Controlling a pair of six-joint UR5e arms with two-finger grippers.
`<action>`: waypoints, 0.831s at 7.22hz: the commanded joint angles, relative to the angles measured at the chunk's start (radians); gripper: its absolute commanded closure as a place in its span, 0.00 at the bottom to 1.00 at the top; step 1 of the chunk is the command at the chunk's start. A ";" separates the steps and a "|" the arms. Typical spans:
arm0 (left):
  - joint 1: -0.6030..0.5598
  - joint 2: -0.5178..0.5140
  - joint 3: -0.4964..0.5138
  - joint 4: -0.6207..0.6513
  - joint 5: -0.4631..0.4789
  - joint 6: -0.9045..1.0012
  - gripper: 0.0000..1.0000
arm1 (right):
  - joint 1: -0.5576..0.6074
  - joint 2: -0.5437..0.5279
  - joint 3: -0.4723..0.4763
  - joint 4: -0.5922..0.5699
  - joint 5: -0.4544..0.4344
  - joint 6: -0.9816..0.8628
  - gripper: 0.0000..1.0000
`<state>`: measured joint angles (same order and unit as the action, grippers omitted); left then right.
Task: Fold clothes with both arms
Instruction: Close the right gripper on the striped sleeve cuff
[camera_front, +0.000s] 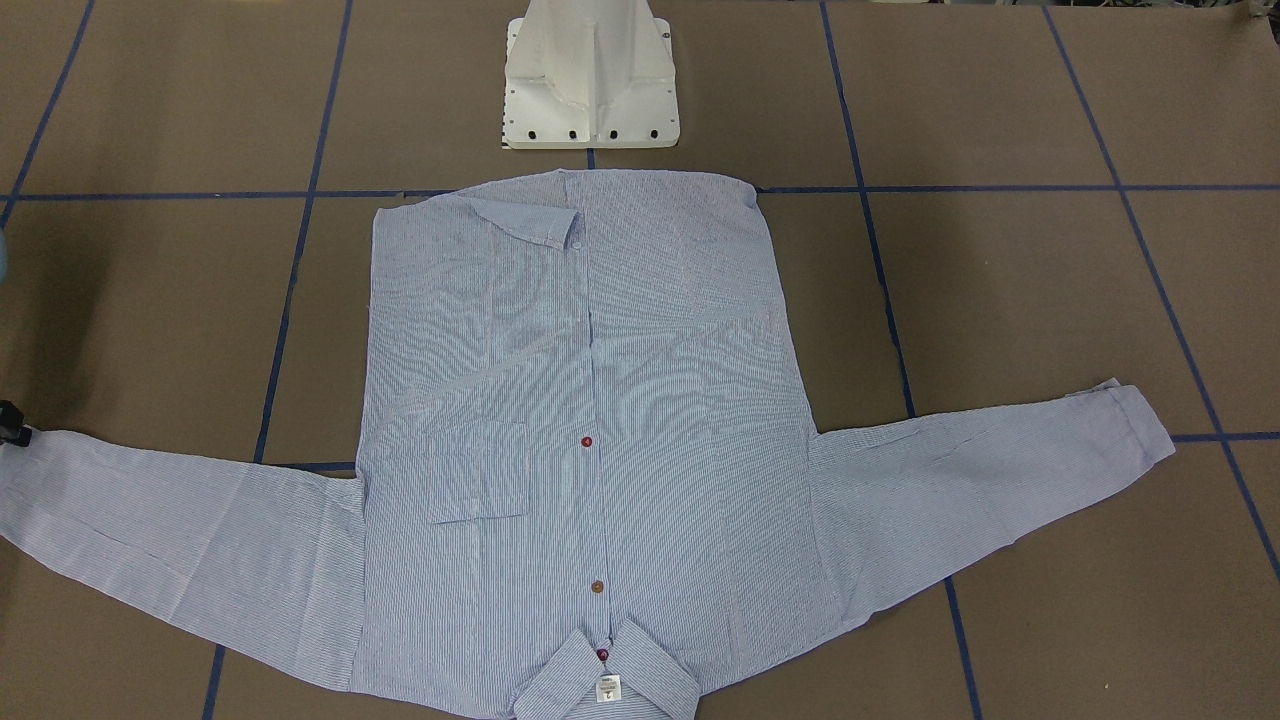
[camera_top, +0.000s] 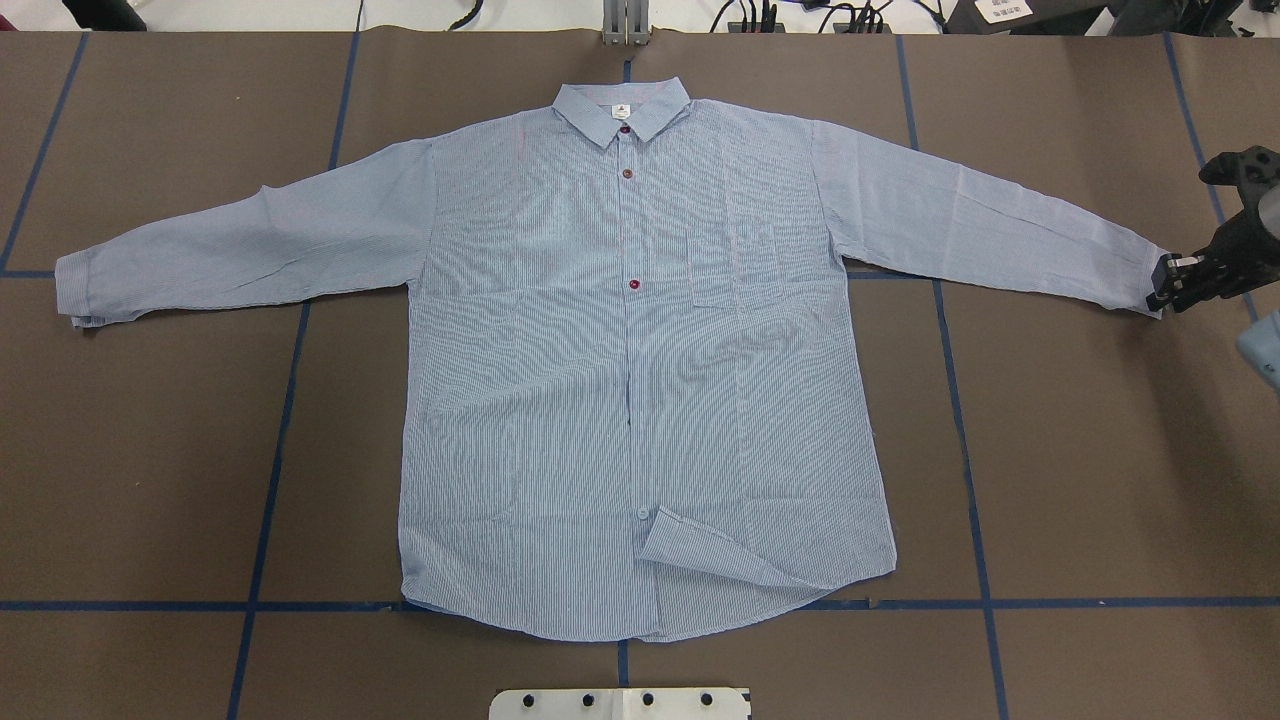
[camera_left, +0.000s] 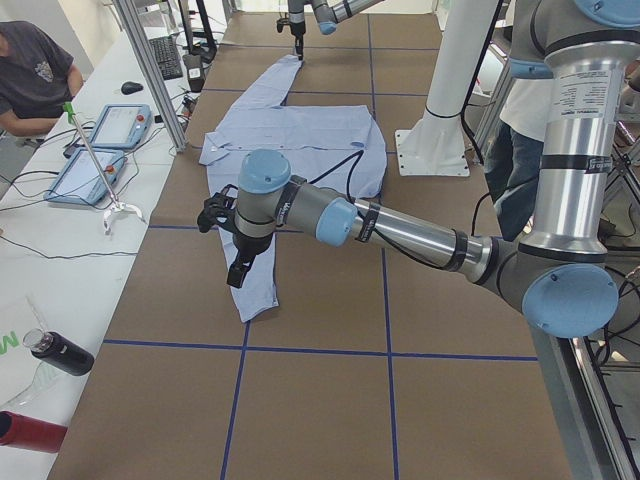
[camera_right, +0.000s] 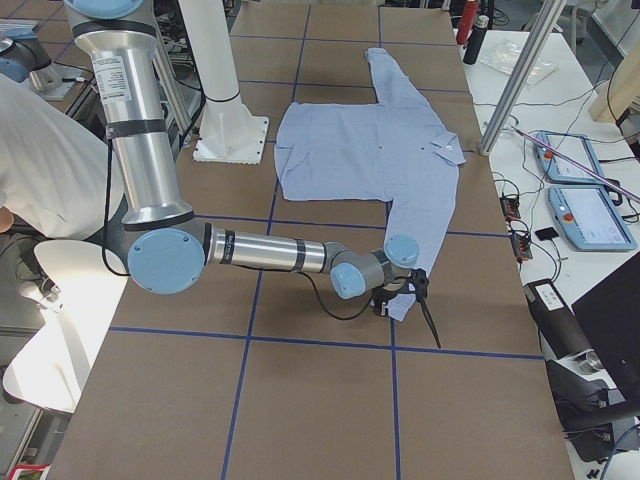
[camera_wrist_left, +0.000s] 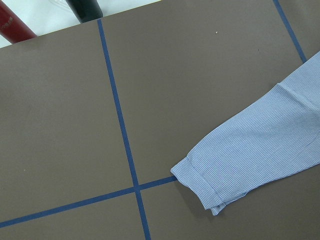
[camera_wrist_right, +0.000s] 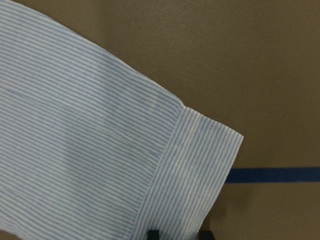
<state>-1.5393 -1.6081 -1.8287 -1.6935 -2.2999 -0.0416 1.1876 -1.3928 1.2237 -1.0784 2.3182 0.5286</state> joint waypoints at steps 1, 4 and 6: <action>0.001 -0.001 -0.001 0.000 0.000 -0.003 0.01 | 0.000 -0.002 -0.007 0.000 0.000 0.001 0.61; 0.001 -0.001 -0.001 0.000 0.000 -0.003 0.01 | 0.001 0.000 -0.012 0.000 0.000 0.002 0.74; 0.001 -0.001 -0.001 0.000 0.000 -0.003 0.01 | 0.004 0.001 -0.009 0.008 0.000 0.001 1.00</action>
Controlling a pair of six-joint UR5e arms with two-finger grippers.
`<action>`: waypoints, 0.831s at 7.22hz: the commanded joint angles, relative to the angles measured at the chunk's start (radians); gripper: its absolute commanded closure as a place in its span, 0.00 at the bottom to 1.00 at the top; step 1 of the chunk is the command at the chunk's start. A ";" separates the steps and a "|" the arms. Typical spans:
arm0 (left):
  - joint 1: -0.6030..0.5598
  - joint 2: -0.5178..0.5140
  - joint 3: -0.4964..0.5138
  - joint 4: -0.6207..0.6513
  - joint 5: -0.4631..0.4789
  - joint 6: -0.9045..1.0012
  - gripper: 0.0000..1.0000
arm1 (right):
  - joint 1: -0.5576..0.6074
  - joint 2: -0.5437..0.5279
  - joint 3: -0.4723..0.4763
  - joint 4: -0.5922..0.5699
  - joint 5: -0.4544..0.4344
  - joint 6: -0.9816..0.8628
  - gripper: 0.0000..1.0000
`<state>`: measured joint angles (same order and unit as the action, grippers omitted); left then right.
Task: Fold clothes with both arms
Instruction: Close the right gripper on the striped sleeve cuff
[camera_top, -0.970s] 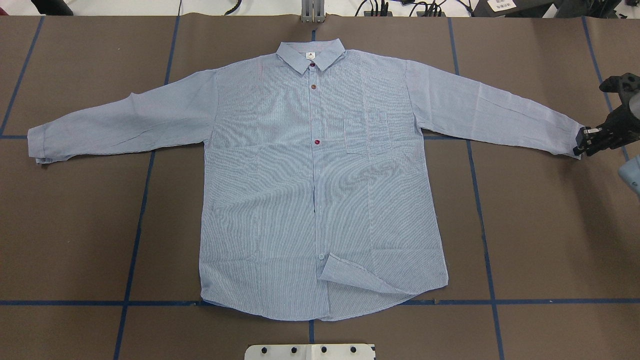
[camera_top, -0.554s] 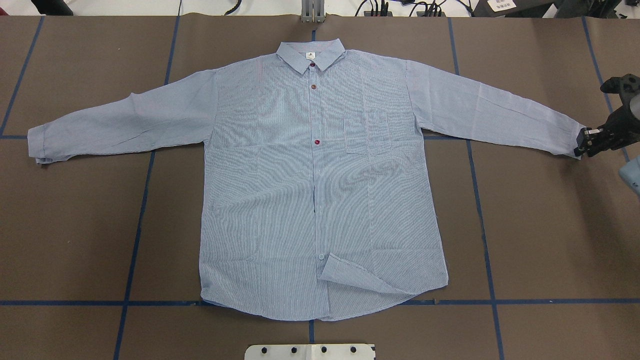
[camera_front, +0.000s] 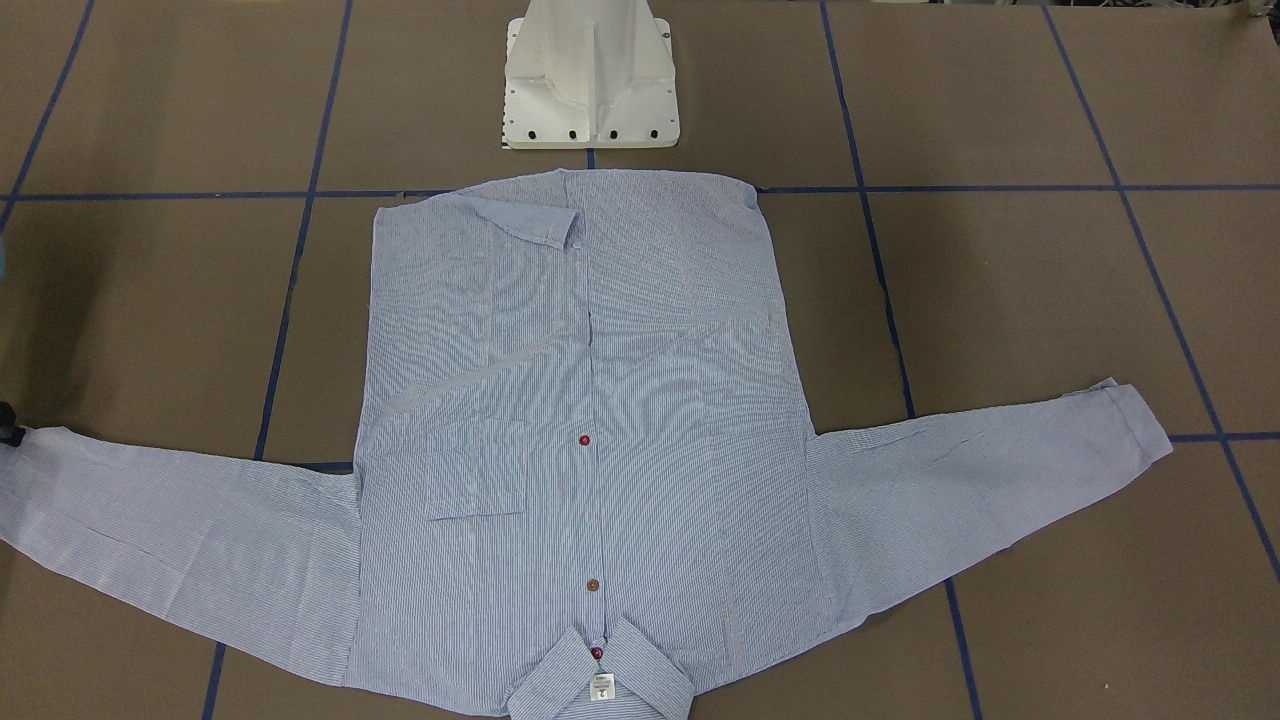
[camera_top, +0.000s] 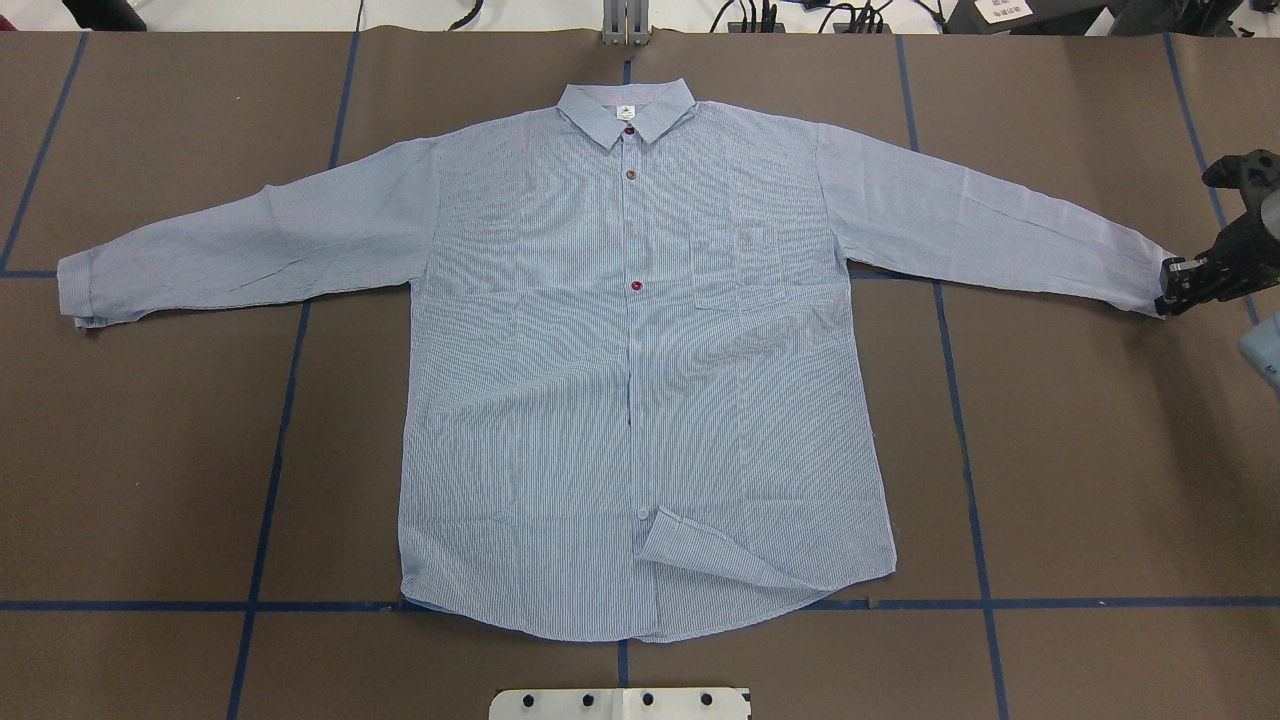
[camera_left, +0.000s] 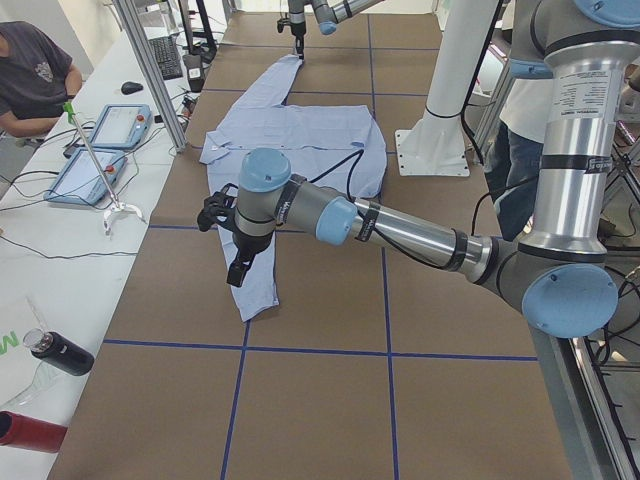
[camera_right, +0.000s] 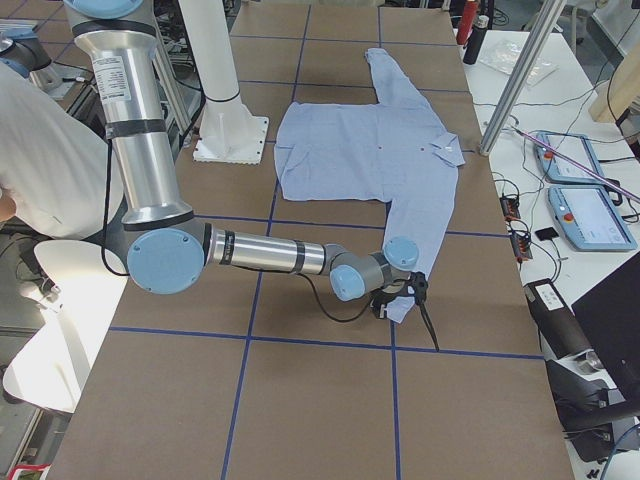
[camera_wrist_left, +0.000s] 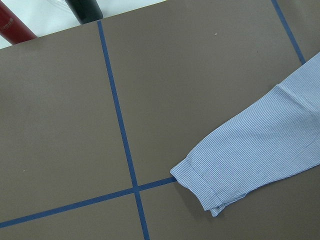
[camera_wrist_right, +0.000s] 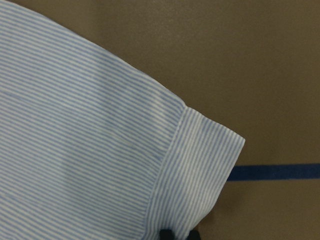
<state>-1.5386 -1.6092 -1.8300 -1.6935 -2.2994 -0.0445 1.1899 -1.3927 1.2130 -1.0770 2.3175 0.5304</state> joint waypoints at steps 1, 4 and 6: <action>0.000 0.000 0.000 0.000 0.000 0.000 0.01 | 0.004 0.003 0.010 0.009 0.000 -0.003 1.00; 0.000 0.000 0.002 0.000 0.003 0.000 0.01 | 0.030 0.000 0.130 0.006 -0.004 -0.017 1.00; 0.000 0.000 0.003 0.000 0.003 0.003 0.01 | 0.045 -0.003 0.248 -0.007 0.003 -0.018 1.00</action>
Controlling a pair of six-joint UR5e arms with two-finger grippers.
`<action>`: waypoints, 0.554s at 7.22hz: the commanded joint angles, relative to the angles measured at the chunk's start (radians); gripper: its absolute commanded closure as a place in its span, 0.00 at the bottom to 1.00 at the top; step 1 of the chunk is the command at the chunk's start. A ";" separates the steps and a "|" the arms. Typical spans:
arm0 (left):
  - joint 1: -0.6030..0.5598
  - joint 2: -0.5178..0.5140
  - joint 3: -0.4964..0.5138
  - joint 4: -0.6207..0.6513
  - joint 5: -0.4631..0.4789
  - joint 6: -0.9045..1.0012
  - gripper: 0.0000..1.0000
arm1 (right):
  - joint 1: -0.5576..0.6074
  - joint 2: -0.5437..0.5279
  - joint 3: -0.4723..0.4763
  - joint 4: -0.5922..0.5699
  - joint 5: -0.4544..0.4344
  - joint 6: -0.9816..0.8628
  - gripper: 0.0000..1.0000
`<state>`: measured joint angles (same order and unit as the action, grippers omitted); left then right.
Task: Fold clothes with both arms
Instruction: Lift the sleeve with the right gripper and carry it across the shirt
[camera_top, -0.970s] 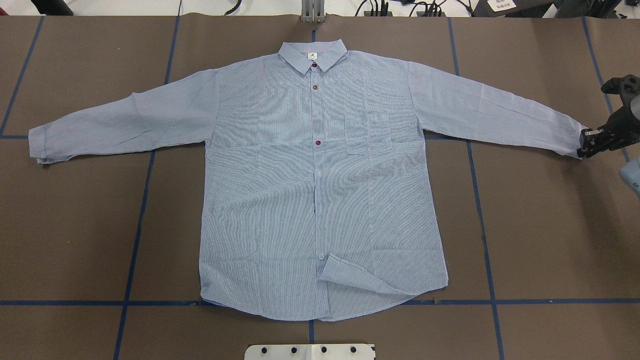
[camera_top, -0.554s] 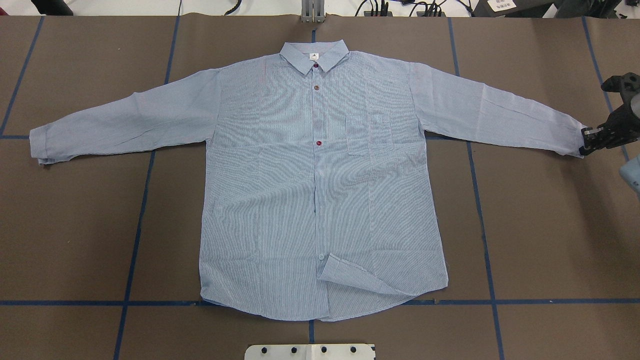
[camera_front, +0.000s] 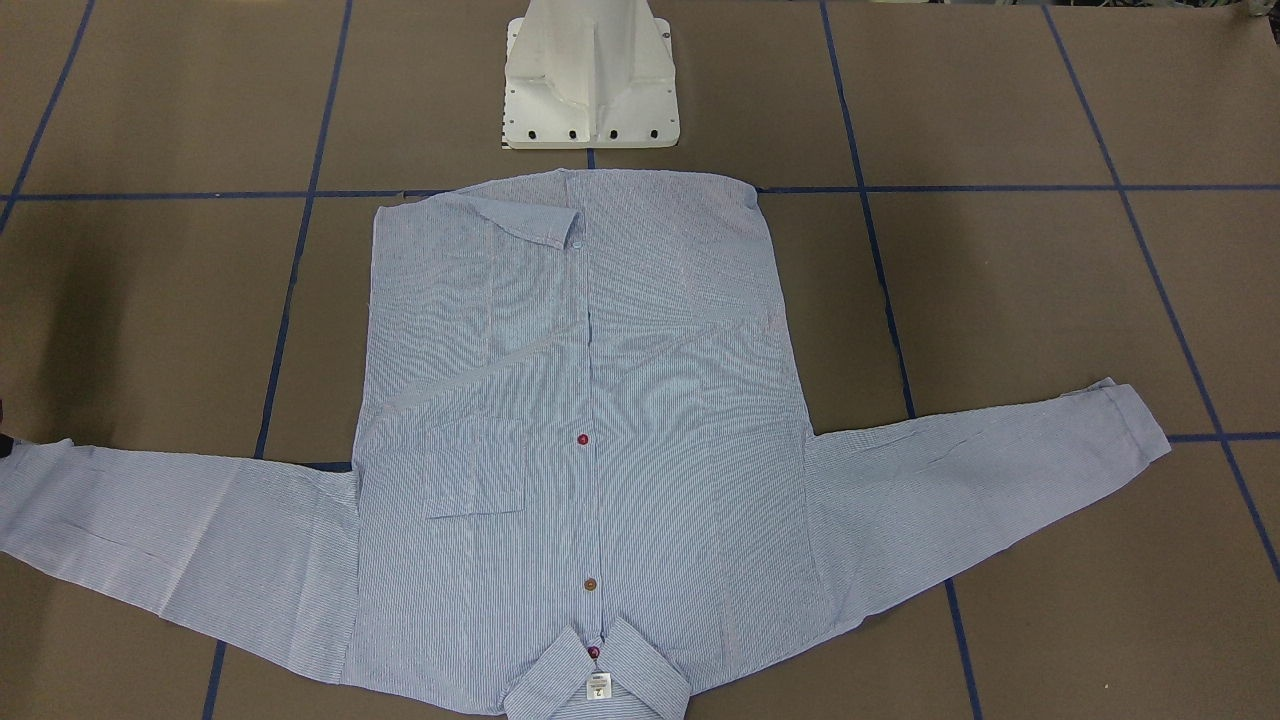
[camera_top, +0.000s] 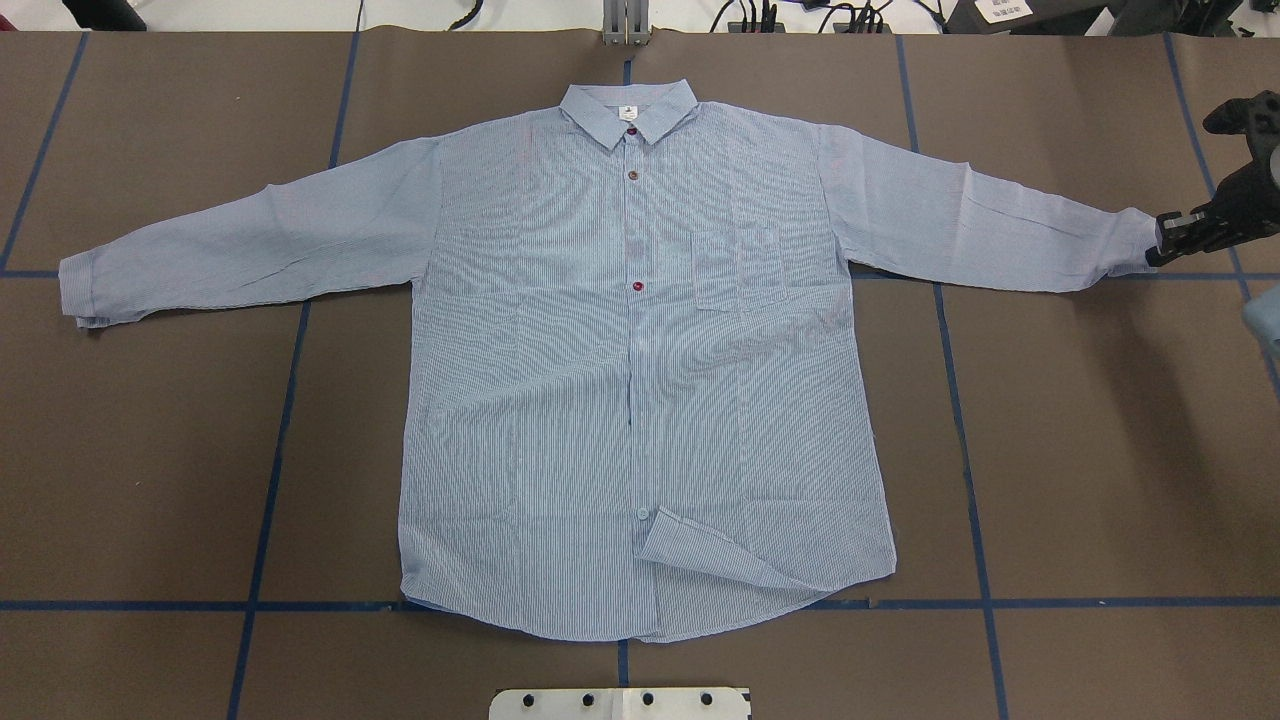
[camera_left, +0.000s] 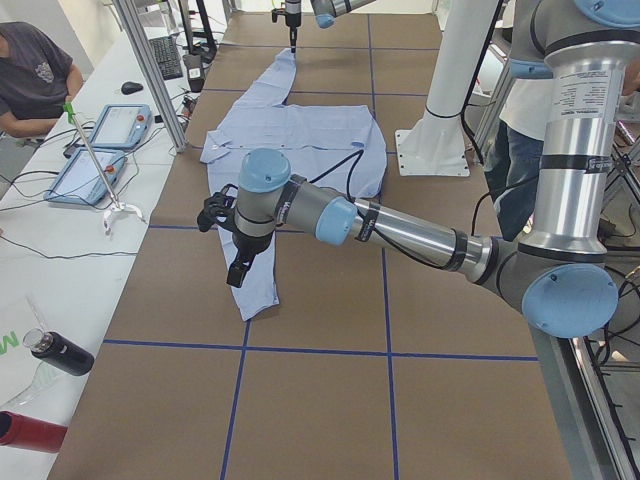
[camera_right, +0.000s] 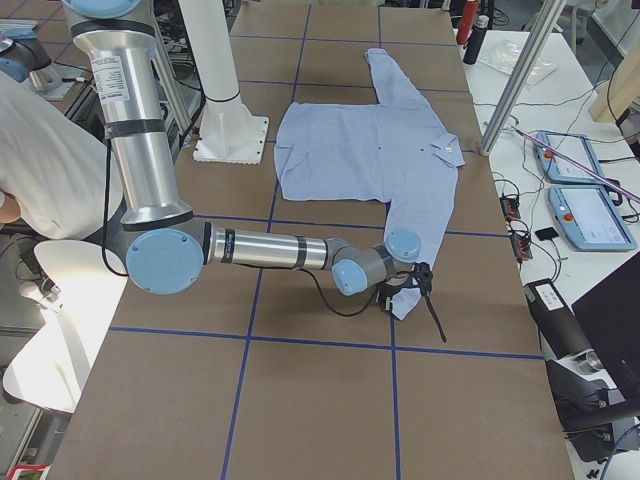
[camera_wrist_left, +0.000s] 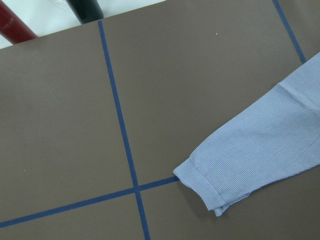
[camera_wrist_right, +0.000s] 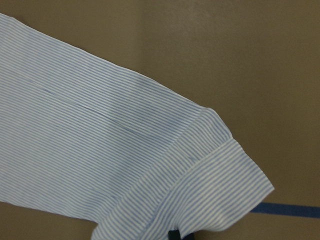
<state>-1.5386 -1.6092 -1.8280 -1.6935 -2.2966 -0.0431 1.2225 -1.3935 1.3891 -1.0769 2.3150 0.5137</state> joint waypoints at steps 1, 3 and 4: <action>0.000 0.002 0.004 0.000 0.002 0.003 0.01 | 0.018 0.004 0.138 -0.006 0.009 0.000 1.00; 0.000 0.006 0.000 0.000 0.002 0.003 0.01 | -0.012 0.043 0.244 -0.006 0.018 0.005 1.00; 0.000 0.006 0.004 0.000 0.002 0.003 0.01 | -0.067 0.106 0.252 -0.008 0.033 0.012 1.00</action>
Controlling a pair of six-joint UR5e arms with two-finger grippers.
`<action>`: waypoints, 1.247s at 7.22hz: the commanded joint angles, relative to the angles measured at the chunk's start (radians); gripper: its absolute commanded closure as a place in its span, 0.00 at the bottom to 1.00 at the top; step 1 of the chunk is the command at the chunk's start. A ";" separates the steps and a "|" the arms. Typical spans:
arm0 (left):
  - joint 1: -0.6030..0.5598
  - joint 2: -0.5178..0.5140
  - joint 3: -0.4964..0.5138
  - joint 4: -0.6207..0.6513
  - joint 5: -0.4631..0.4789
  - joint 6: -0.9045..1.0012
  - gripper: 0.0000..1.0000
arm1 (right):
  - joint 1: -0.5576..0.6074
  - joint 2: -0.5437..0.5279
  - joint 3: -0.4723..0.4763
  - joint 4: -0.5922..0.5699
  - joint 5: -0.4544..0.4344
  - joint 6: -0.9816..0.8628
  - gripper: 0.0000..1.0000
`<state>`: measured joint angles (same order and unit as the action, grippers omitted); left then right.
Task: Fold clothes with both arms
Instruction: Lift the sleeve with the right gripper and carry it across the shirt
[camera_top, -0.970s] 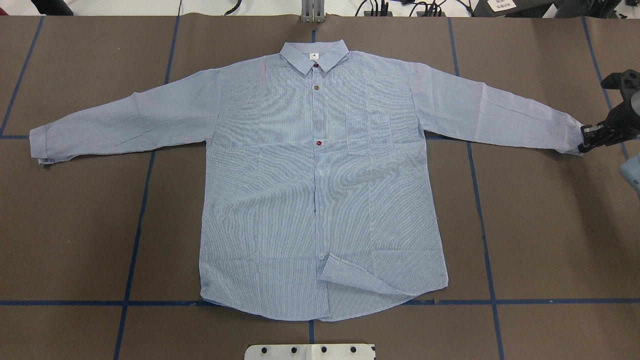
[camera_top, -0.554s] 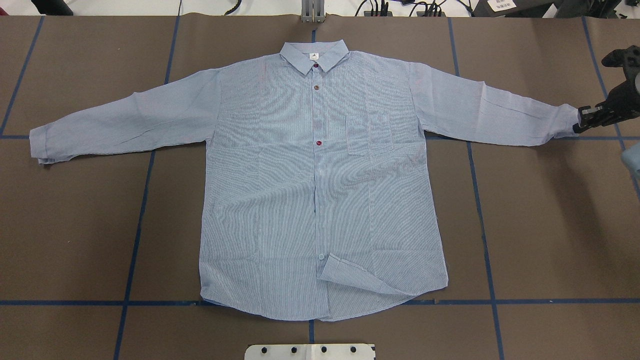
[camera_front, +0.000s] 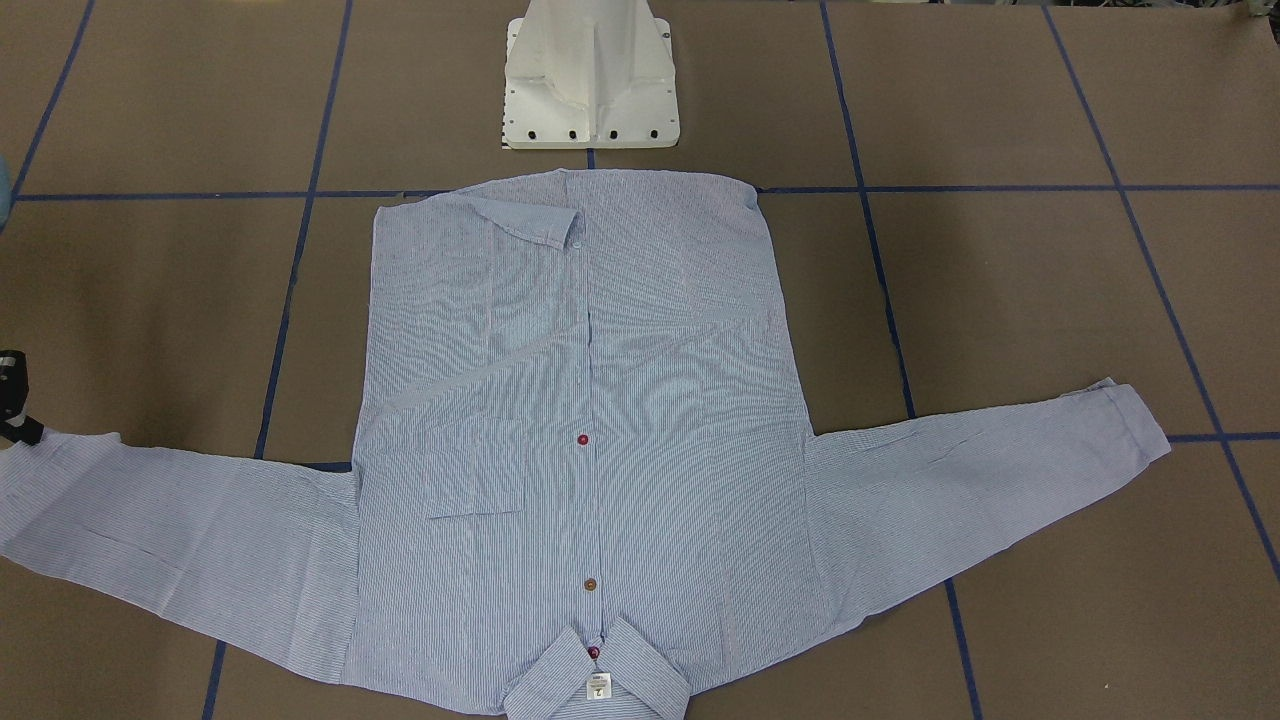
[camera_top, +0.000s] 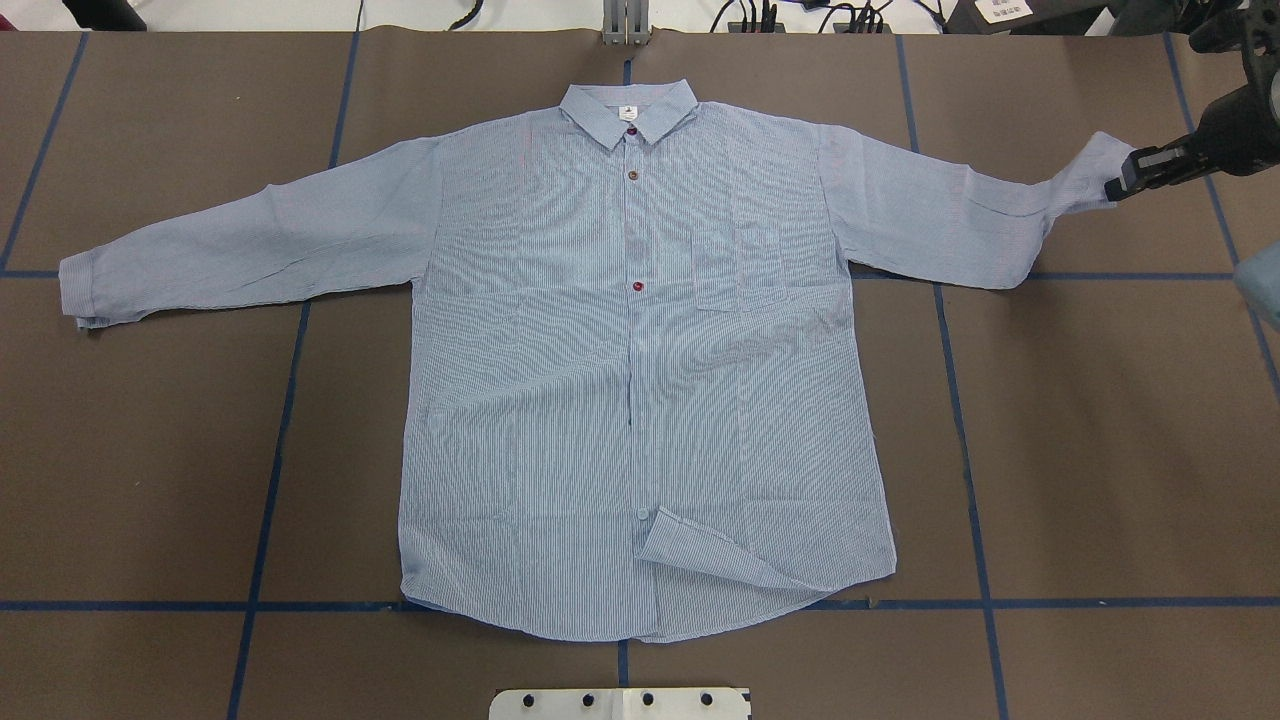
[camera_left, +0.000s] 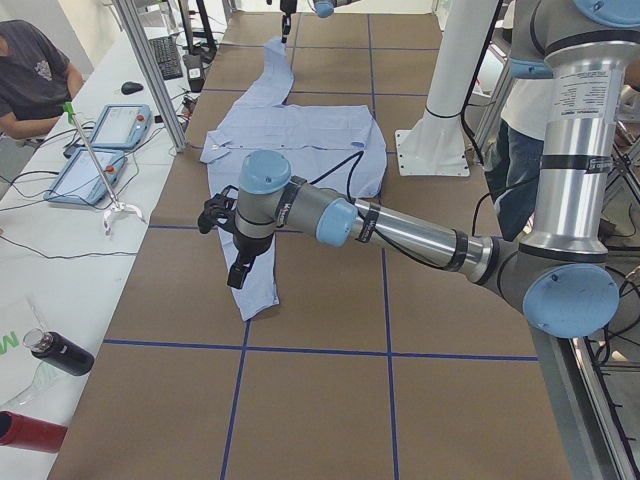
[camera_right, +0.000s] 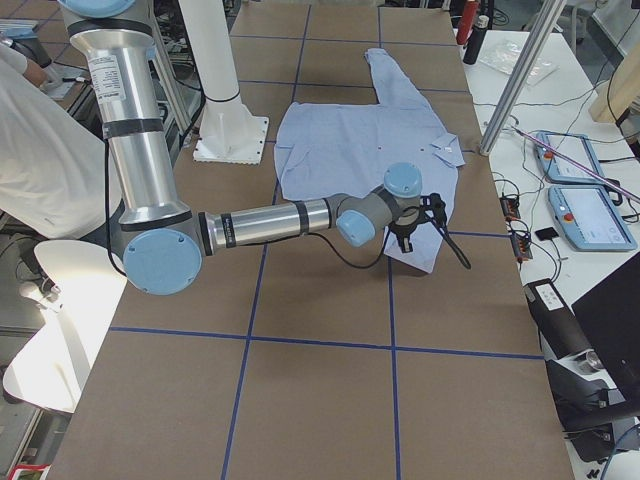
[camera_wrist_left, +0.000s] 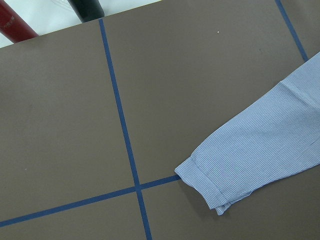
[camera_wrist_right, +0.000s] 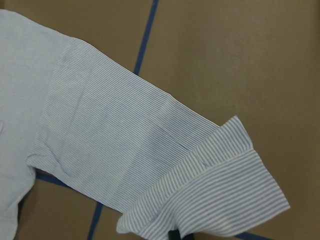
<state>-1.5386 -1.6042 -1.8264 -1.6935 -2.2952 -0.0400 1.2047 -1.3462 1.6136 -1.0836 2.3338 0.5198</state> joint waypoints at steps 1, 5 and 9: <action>0.000 0.000 0.009 0.000 0.000 0.000 0.01 | -0.103 0.128 0.020 -0.015 0.018 0.011 1.00; 0.002 -0.002 0.039 -0.002 -0.001 0.005 0.01 | -0.209 0.479 -0.078 -0.147 0.016 0.057 1.00; 0.002 -0.002 0.047 -0.002 -0.001 0.003 0.01 | -0.266 0.637 -0.165 -0.144 -0.008 0.114 1.00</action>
<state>-1.5371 -1.6063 -1.7814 -1.6950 -2.2964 -0.0367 0.9587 -0.7560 1.4842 -1.2278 2.3369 0.6180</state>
